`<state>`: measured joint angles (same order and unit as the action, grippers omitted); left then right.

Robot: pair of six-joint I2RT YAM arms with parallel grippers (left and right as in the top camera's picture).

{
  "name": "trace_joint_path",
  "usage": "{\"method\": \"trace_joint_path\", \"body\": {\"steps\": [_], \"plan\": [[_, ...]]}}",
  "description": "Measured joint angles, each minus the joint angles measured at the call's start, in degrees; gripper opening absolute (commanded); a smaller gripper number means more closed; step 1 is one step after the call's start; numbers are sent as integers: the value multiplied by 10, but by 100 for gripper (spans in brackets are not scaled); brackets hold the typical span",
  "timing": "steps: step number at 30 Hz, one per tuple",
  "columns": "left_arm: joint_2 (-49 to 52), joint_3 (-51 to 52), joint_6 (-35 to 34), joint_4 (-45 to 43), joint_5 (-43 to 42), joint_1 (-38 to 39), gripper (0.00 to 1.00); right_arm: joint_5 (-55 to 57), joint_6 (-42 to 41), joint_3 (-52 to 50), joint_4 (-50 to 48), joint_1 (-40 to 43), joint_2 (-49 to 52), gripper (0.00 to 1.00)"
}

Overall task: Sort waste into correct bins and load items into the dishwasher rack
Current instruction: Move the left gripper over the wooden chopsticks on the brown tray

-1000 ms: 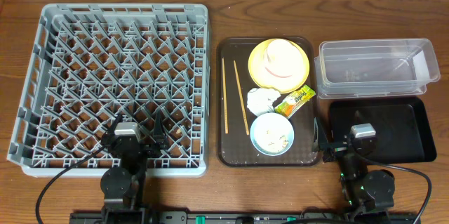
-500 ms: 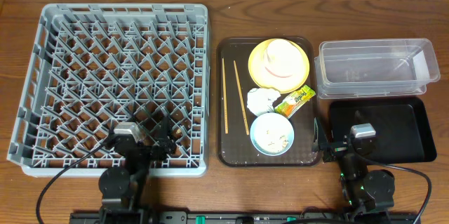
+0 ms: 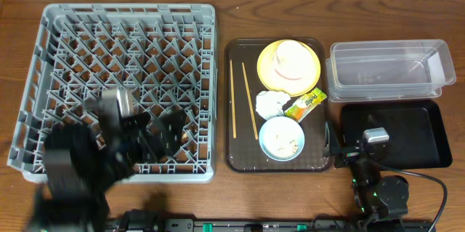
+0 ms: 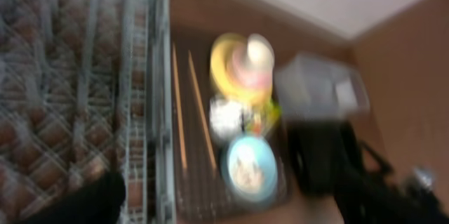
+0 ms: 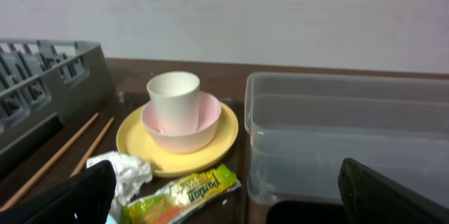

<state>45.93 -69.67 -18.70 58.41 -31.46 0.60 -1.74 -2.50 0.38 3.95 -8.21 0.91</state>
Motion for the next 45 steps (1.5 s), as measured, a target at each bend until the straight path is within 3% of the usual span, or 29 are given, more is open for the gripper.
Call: {"method": "trace_joint_path", "body": {"steps": [4,8,9,12,15,19,23,29,38,39,42,45], "plan": [[165,-150,14,113,-13,23,96,0,0,0,0,0,1,99],[276,-182,11,126,-34,46,95,0,0,0,0,0,1,99],[303,-182,5,134,-45,52,91,0,0,0,0,0,1,99],[360,-181,-9,147,-62,72,54,0,0,0,0,0,1,99],[398,-181,-12,145,-68,106,29,0,0,0,0,0,1,99],[418,-181,-19,134,-39,173,19,0,0,0,0,0,1,99],[421,-181,-48,128,44,248,10,0,0,0,0,0,1,99],[421,-181,-112,87,170,344,12,0,0,0,0,0,1,99],[421,-181,-137,46,278,438,15,0,0,0,0,0,1,99],[421,-181,-139,43,285,440,17,0,0,0,0,0,1,99],[421,-181,-140,40,298,442,34,0,0,0,0,0,1,99],[426,-181,-144,31,308,442,43,0,0,0,0,0,1,99]]}}
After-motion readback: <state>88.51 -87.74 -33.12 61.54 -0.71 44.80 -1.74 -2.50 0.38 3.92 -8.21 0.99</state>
